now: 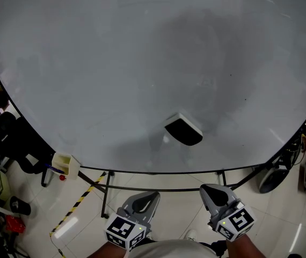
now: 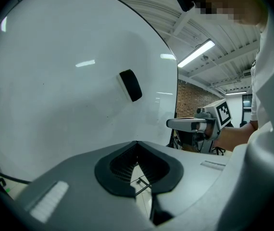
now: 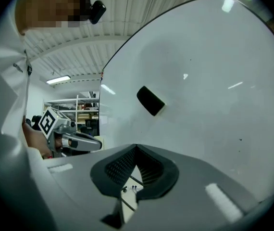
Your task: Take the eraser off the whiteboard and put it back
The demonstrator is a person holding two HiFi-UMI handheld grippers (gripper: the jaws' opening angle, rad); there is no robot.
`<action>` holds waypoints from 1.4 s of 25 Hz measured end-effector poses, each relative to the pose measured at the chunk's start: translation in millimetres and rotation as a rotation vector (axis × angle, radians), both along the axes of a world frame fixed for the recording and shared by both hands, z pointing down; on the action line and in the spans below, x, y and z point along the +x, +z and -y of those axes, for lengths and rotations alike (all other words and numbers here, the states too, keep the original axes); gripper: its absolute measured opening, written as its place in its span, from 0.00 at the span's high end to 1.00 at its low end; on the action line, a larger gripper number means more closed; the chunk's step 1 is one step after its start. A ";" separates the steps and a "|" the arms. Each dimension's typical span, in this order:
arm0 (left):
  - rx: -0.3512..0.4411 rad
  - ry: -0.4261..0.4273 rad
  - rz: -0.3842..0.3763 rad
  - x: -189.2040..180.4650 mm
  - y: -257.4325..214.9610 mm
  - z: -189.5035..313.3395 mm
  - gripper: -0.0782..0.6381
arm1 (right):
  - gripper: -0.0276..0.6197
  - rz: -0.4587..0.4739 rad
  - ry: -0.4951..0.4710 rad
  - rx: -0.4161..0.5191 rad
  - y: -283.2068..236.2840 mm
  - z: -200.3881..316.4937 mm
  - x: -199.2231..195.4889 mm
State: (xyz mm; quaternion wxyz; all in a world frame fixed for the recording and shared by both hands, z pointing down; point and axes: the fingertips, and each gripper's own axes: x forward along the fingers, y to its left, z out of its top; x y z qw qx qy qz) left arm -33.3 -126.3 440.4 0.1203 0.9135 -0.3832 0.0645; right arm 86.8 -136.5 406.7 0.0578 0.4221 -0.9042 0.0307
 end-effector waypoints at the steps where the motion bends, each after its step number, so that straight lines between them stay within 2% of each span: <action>1: -0.002 -0.001 0.001 0.0 0.9 0.0 0.87 | 0.95 -0.030 0.000 0.007 3.6 -1.9 1.1; 3: -0.005 -0.003 0.002 0.4 2.0 0.0 0.87 | 0.95 -0.070 0.001 0.018 8.8 -5.6 3.2; 7: 0.002 0.003 0.022 0.3 4.9 -0.5 0.87 | 0.95 -0.091 0.006 0.021 14.6 -9.0 7.6; 15: 0.010 0.004 0.020 -6.2 5.2 4.1 0.87 | 0.95 -0.075 0.023 0.007 16.6 -7.5 2.8; 22: 0.009 0.083 0.003 -10.6 5.3 -0.9 0.87 | 0.95 -0.068 0.062 -0.005 15.6 -14.5 -20.2; 31: -0.014 0.192 0.025 -40.2 18.1 -8.9 0.87 | 0.95 -0.046 0.176 -0.038 26.3 -36.7 -53.5; 35: -0.016 0.215 0.033 -43.6 22.9 -13.5 0.87 | 0.95 -0.048 0.202 -0.048 29.8 -49.1 -54.8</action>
